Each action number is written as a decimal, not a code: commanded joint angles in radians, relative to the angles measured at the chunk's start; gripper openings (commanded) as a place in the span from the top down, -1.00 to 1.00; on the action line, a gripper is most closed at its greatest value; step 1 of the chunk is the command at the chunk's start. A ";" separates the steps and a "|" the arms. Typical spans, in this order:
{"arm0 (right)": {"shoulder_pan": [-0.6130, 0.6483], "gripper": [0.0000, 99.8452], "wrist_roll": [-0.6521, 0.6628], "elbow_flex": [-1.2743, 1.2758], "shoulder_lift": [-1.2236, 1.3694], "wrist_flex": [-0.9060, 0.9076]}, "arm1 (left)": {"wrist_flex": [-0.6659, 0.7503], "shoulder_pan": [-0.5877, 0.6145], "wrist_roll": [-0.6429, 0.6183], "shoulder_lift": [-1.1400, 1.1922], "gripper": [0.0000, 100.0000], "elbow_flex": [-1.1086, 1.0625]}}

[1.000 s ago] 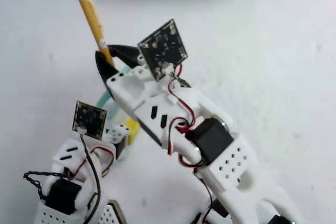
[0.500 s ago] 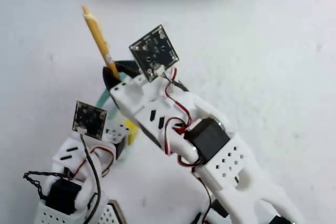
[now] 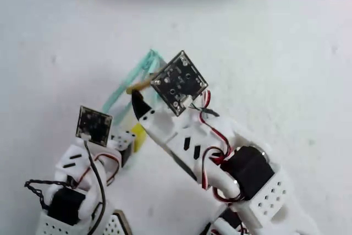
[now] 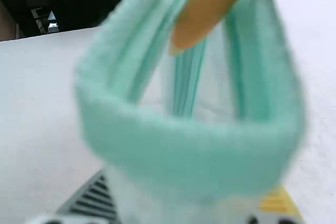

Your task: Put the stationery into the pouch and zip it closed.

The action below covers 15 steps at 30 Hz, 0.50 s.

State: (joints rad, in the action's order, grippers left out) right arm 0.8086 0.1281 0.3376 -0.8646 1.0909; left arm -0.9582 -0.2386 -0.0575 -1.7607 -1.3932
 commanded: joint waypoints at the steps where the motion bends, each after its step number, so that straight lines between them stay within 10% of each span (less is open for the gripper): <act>1: -0.007 0.60 0.012 -0.014 -0.010 0.002 | 0.003 -0.005 -0.006 0.005 0.53 0.008; 15: -0.107 0.60 0.020 -0.072 -0.010 -0.008 | 0.003 -0.005 -0.006 0.005 0.53 0.003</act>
State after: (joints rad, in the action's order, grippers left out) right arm 0.7518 0.1358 0.3237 -0.8508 1.0633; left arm -0.9582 -0.2386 -0.0575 -1.7607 -1.3932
